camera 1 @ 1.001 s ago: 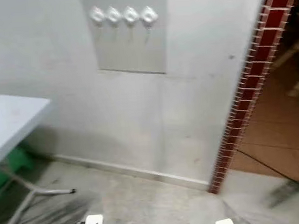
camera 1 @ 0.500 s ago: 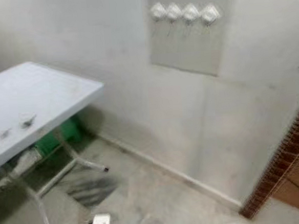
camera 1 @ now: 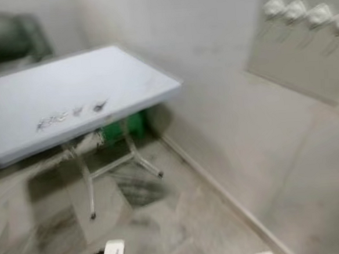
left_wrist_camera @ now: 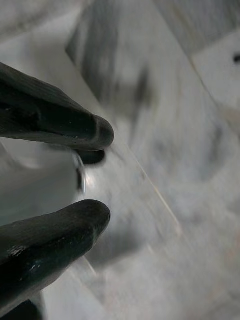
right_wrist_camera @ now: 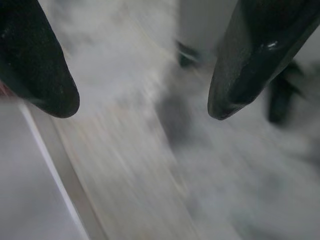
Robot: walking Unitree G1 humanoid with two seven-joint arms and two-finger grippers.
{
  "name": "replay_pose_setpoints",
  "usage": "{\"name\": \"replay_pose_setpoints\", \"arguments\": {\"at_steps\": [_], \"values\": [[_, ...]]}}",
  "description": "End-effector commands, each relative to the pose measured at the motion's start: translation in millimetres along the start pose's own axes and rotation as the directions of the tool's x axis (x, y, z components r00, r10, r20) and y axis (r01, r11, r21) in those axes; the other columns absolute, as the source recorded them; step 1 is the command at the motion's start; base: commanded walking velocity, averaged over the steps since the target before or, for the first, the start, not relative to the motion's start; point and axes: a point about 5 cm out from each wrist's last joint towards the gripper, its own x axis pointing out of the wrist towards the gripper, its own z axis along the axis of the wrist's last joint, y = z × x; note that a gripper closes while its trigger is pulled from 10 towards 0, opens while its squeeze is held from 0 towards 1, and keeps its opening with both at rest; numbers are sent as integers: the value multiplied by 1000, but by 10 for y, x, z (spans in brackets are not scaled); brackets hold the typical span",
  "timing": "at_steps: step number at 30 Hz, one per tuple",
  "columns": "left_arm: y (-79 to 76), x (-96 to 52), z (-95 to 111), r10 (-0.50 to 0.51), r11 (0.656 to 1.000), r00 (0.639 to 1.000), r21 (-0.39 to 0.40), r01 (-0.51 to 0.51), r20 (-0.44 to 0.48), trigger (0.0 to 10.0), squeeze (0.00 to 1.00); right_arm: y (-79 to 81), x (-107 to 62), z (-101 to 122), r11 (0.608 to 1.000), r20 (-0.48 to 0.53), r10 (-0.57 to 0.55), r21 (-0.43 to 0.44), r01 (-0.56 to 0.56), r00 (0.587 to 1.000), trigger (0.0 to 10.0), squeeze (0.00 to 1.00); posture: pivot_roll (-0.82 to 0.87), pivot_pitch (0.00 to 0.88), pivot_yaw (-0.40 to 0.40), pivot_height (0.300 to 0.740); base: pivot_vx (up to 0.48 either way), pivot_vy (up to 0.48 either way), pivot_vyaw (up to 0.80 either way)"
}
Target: Hang keys on a hook
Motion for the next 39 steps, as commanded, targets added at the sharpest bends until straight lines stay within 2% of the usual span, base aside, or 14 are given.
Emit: {"name": "replay_pose_setpoints", "arguments": {"at_steps": [1, 26, 32, 33, 35, 36, 37, 39], "values": [[-109, 26, 67, -33, 999, 999, 8, 32, 18, 10000, 0, -51, -35, -105, 1000, -34, -13, 2, 13, 999, 10000, 0, 18, 0, -8, 740, 0, 0, 800], [-93, 20, 41, -25, 1000, 1000, -4, 25, 13, 10000, 0, -59, -36, -104, 1000, -33, -11, -5, 11, 999, 10000, 0, 25, 0, -14, 740, 0, 0, 799], [-89, 20, 40, -18, 999, 1000, -34, 19, 15, 10000, 0, -64, -36, -102, 1000, -31, -13, 2, 13, 999, 10000, 0, 25, 0, -14, 740, 0, 0, 795], [-89, 20, 35, -18, 998, 1000, -58, 19, 11, 10000, 0, -67, -36, -101, 1000, -30, -14, 14, 15, 999, 10000, 0, 25, 0, -14, 740, 0, 0, 794], [-92, 22, 46, -20, 999, 1000, -42, 21, 15, 10000, 0, -75, -37, -105, 998, -31, -14, 53, 15, 999, 10000, 0, 21, 0, -16, 740, 0, 0, 0], [-95, 23, 71, -28, 999, 999, 35, 27, 24, 10000, 0, -83, -37, -97, 997, -25, -14, 72, 16, 1000, 10000, 0, 21, 0, -16, 740, 0, 0, 0], [-99, 24, 73, -34, 998, 999, 47, 33, 22, 10000, 0, -86, -37, -93, 997, -22, -14, 73, 16, 1000, 10000, 0, 22, 0, -17, 740, 0, 0, 0], [-106, 23, 60, -42, 999, 999, -9, 42, 20, 10000, 0, -89, -38, -100, 998, -28, -15, 66, 16, 999, 10000, 0, 22, 0, -17, 740, 0, 0, 0]]}}
